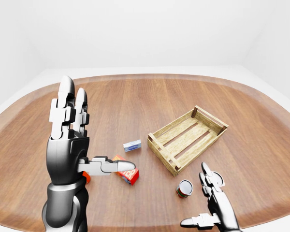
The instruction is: Pick up the tomato sauce, and put it in the wooden tray.
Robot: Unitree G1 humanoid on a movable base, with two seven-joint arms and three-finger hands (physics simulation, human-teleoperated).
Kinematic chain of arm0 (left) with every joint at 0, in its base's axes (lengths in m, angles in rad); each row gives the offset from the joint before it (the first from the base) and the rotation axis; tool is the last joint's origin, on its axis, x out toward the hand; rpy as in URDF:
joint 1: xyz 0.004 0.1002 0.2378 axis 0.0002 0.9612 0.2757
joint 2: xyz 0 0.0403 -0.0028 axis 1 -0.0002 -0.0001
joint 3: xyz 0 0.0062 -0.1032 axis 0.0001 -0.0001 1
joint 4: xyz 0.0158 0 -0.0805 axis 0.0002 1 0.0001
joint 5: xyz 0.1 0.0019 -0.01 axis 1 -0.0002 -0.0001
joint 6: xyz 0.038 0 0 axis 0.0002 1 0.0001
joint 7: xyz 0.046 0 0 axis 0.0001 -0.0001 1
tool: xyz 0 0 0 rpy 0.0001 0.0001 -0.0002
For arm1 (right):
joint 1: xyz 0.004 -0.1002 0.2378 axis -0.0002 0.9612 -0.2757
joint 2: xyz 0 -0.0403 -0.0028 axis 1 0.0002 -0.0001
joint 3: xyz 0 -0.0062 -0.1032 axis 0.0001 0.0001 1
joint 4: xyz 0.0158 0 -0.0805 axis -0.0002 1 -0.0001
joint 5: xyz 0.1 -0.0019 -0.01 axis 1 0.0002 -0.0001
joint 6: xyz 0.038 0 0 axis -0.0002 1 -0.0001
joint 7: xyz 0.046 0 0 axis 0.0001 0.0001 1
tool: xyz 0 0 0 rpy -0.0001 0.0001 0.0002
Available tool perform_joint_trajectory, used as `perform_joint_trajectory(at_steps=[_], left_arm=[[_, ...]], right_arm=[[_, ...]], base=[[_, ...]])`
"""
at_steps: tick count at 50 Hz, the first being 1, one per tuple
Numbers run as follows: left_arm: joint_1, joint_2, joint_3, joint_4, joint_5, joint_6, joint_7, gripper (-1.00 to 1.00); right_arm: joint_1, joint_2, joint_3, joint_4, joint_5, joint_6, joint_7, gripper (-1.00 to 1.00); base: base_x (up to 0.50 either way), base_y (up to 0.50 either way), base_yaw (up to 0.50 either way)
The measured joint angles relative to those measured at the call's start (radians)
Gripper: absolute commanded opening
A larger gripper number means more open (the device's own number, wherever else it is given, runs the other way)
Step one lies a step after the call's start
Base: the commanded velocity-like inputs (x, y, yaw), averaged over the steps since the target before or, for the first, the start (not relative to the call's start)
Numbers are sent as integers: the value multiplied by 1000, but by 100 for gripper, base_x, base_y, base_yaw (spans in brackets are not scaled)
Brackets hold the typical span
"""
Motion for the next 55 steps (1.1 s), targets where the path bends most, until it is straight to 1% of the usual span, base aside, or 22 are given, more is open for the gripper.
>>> perform_joint_trajectory(at_steps=[9,24,43,55], left_arm=[[0,0,1,-1,-2,0,-1,100],[-1,0,6,-15,-7,0,-1,100],[-5,-1,6,-41,-19,0,1,100],[-8,0,7,-46,-22,0,2,100]], right_arm=[[-31,32,-25,33,-14,0,24,100],[-100,57,-57,84,-32,0,32,100],[-171,68,-86,174,-44,0,28,100],[-194,70,-95,253,-47,0,23,100]], base=[[0,0,0],[0,0,0],[0,0,0],[0,0,0]])
